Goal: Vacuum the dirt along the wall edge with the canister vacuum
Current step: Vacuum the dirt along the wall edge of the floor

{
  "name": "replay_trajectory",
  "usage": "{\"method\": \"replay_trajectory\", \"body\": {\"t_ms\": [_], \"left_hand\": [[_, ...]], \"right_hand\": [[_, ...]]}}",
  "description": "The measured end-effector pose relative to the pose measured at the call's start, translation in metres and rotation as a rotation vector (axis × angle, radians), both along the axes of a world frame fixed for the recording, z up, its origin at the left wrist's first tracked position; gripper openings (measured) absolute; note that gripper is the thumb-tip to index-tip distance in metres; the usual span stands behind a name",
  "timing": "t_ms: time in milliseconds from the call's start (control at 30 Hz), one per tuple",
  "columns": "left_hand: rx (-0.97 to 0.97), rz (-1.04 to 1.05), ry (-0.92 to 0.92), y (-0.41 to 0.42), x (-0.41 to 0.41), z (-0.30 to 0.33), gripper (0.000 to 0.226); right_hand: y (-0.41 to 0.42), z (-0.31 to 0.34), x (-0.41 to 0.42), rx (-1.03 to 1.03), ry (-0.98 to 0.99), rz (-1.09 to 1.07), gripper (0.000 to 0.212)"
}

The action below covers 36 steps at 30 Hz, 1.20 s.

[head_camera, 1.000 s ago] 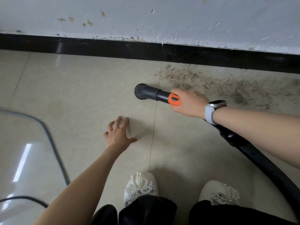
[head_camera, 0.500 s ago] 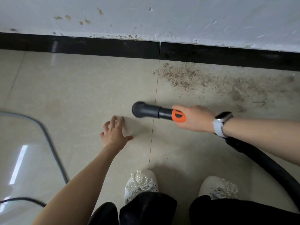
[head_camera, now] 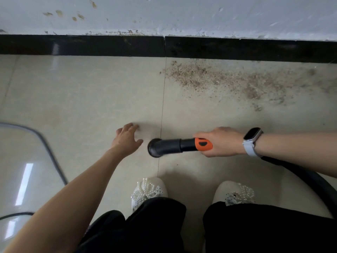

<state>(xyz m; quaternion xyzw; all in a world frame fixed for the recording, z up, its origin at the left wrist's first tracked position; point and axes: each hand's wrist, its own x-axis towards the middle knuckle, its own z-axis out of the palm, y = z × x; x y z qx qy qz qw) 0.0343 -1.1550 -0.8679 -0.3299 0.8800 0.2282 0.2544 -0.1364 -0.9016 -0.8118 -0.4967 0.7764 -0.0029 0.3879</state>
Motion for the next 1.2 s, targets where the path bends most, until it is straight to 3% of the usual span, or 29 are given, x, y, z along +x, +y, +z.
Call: {"method": "replay_trajectory", "body": {"t_ms": [267, 467, 700, 933, 1067, 1200], "left_hand": [[0.01, -0.105, -0.039, 0.019, -0.011, -0.001, 0.065], [-0.076, -0.013, -0.097, 0.021, -0.003, -0.005, 0.07], [-0.104, 0.018, -0.112, 0.022, 0.008, -0.008, 0.071], [-0.135, -0.045, -0.098, 0.03, 0.004, -0.016, 0.079], [-0.142, -0.024, -0.094, 0.034, -0.001, -0.017, 0.08], [-0.149, -0.006, -0.085, 0.034, 0.0, -0.02, 0.079]], "right_hand": [[-0.003, 0.002, -0.027, -0.021, 0.225, -0.021, 0.027], [-0.045, -0.016, -0.009, -0.039, 0.237, 0.109, 0.032], [-0.065, -0.029, 0.001, -0.088, 0.21, 0.156, 0.06], [-0.016, -0.019, -0.024, -0.139, 0.307, 0.06, 0.058], [0.021, -0.016, 0.018, -0.119, 0.155, 0.19, 0.057], [0.037, -0.016, 0.033, -0.046, 0.167, 0.257, 0.046]]}}
